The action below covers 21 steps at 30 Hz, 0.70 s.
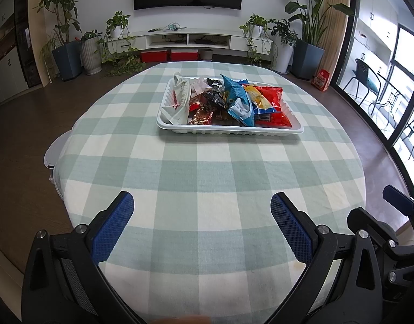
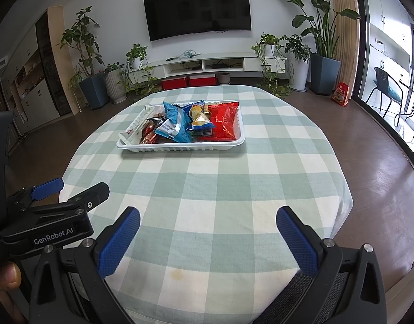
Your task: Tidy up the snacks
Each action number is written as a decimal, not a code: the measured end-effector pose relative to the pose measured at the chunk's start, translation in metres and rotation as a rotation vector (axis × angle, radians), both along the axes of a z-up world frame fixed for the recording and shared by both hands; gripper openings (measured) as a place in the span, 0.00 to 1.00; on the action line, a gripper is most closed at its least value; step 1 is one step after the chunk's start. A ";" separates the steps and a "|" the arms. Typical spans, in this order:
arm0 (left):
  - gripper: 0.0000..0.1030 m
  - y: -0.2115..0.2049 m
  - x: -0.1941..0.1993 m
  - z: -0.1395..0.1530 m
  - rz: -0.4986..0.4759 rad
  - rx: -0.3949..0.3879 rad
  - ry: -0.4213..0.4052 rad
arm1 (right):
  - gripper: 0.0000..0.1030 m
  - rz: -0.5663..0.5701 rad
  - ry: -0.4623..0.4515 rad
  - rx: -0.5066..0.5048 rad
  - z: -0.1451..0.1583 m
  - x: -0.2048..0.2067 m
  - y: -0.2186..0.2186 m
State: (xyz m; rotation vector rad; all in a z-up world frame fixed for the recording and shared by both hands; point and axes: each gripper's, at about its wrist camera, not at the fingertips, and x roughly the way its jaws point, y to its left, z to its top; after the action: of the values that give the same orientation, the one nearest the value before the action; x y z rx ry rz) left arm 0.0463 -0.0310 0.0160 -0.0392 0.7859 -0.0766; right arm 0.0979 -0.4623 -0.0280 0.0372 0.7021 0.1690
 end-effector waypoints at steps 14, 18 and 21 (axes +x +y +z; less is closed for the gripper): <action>1.00 0.000 0.000 -0.001 0.002 0.000 0.002 | 1.00 -0.001 0.001 -0.001 0.000 0.000 0.000; 1.00 0.000 0.000 -0.002 0.002 0.001 0.004 | 1.00 0.000 0.002 -0.001 0.001 0.000 0.000; 1.00 0.000 0.000 -0.003 0.001 0.001 0.005 | 1.00 0.000 0.002 -0.001 0.001 0.000 0.000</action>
State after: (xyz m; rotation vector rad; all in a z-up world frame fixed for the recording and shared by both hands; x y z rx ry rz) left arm 0.0462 -0.0312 0.0128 -0.0387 0.7905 -0.0754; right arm 0.0981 -0.4626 -0.0272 0.0369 0.7045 0.1687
